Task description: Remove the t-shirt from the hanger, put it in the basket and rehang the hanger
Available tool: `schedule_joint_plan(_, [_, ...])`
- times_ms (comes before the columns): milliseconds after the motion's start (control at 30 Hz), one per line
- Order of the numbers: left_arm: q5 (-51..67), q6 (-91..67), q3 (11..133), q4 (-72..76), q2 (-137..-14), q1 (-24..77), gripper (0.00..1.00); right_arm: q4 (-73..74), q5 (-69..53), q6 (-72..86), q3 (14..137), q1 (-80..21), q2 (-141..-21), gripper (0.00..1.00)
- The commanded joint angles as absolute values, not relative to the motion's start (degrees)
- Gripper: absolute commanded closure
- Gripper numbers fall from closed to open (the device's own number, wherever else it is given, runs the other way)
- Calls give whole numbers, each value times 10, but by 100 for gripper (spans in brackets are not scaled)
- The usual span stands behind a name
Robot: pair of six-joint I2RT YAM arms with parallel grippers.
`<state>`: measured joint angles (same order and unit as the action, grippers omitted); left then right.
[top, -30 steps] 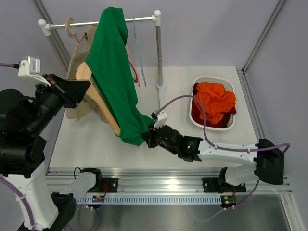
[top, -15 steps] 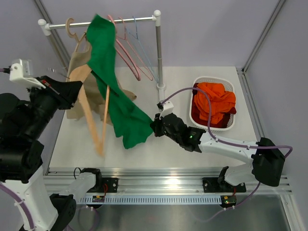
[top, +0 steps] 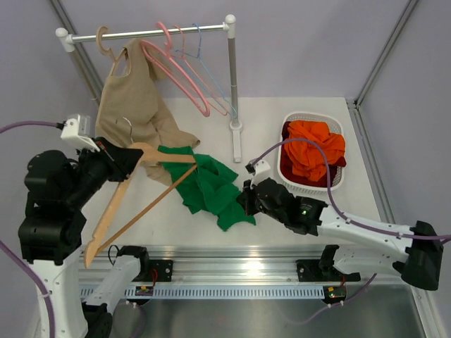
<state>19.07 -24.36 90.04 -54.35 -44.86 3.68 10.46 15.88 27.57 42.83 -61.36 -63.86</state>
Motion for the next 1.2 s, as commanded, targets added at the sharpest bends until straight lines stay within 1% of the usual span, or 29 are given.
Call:
schedule_joint_plan(0, [225, -209, 846, -499, -378, 35, 100, 157, 188, 241, 515, -625, -578, 100])
schedule_joint_plan(33, [225, -201, 836, -503, -353, 35, 100, 170, 208, 233, 547, -624, -551, 100])
schedule_joint_plan(100, [230, -188, 815, -515, -327, 35, 100, 203, 302, 179, 610, -624, -518, 100])
schedule_joint_plan(133, [232, -186, 805, -519, -318, 35, 100, 203, 302, 178, 629, -622, -512, 100])
schedule_joint_plan(167, [235, -185, 790, -519, -312, 35, 100, 203, 357, 138, 651, -620, -512, 100])
schedule_joint_plan(200, [235, -178, 760, -519, -305, 35, 100, 203, 380, 119, 670, -614, -512, 100])
schedule_joint_plan(233, [233, -172, 745, -519, -301, 35, 100, 212, 396, 102, 711, -599, -521, 100])
schedule_joint_plan(300, [223, -155, 727, -525, -294, 35, 100, 227, 423, 79, 746, -588, -526, 100])
schedule_joint_plan(433, [214, -142, 722, -531, -288, 47, 100, 187, 492, 0, 800, -587, -492, 100])
schedule_joint_plan(467, [222, -142, 720, -530, -290, 50, 100, 153, 535, -57, 813, -584, -497, 100])
schedule_joint_plan(600, [238, -156, 694, -501, -293, 50, 100, 87, 519, -128, 900, -566, -548, 100])
schedule_joint_plan(667, [238, -163, 675, -488, -289, 50, 100, 12, 524, -200, 937, -558, -574, 100])
schedule_joint_plan(733, [240, -166, 664, -483, -280, 50, 100, -77, 516, -275, 1001, -549, -612, 100])
schedule_joint_plan(767, [240, -166, 662, -481, -276, 50, 100, -100, 513, -301, 1029, -541, -628, 100])
schedule_joint_plan(800, [239, -167, 660, -480, -270, 50, 100, -114, 510, -322, 1092, -536, -663, 100])
schedule_joint_plan(833, [239, -169, 658, -477, -266, 50, 100, -143, 498, -370, 1122, -532, -681, 100])
schedule_joint_plan(933, [247, -170, 650, -475, -259, 50, 100, -209, 476, -484, 1249, -482, -775, 100])
schedule_joint_plan(967, [249, -169, 645, -475, -258, 51, 100, -202, 472, -496, 1294, -459, -805, 100])
schedule_joint_plan(1000, [253, -169, 643, -475, -255, 53, 100, -161, 466, -500, 1384, -403, -861, 100])
schedule_joint_plan(1067, [271, -171, 639, -475, -249, 60, 100, -139, 444, -503, 1457, -344, -909, 100])
schedule_joint_plan(1100, [280, -177, 641, -475, -247, 61, 100, -154, 431, -495, 1414, -292, -898, 100])
schedule_joint_plan(1167, [308, -205, 645, -456, -243, 62, 100, -108, 400, -392, 1368, -257, -872, 100])
